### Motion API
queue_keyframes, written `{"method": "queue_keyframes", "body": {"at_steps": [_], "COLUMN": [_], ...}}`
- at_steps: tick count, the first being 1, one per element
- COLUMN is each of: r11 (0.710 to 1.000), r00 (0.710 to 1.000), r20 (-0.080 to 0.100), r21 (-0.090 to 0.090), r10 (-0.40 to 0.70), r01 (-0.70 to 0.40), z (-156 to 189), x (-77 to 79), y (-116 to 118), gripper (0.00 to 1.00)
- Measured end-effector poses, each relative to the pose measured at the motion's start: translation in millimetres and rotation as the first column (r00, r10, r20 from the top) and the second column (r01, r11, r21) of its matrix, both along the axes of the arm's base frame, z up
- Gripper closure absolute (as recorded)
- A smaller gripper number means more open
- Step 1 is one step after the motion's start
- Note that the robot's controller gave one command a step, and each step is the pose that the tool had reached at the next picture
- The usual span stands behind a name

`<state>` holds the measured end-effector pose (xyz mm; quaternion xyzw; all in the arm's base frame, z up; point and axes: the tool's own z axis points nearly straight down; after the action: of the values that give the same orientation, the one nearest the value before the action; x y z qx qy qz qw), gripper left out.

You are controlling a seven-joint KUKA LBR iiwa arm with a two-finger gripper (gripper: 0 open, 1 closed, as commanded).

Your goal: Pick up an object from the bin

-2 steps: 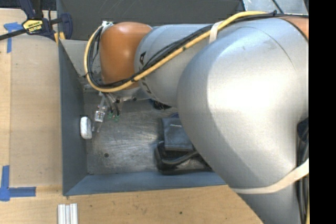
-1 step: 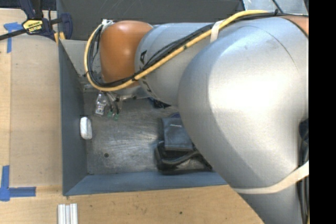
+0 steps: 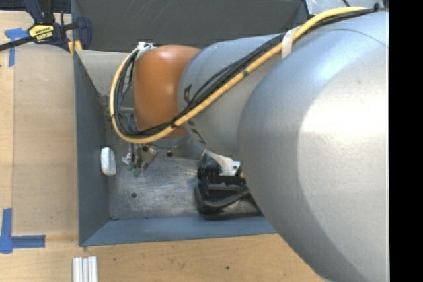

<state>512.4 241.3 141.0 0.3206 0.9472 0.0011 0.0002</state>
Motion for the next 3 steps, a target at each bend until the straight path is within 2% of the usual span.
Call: {"method": "queue_keyframes", "body": {"at_steps": [1, 2, 3], "r11": [1.0, 0.983, 0.983], "r00": [1.0, 0.983, 0.983], "r20": [-0.002, 0.0, 0.019], "r21": [-0.003, -0.001, 0.003], "r10": [0.001, -0.185, -0.184], "r01": [-0.001, 0.185, 0.184], "z": [-2, -67, -64], "x": [0.1, 35.5, 40.2], "y": [-1, -11, -12], "gripper": [0.0, 0.0, 1.0]}}
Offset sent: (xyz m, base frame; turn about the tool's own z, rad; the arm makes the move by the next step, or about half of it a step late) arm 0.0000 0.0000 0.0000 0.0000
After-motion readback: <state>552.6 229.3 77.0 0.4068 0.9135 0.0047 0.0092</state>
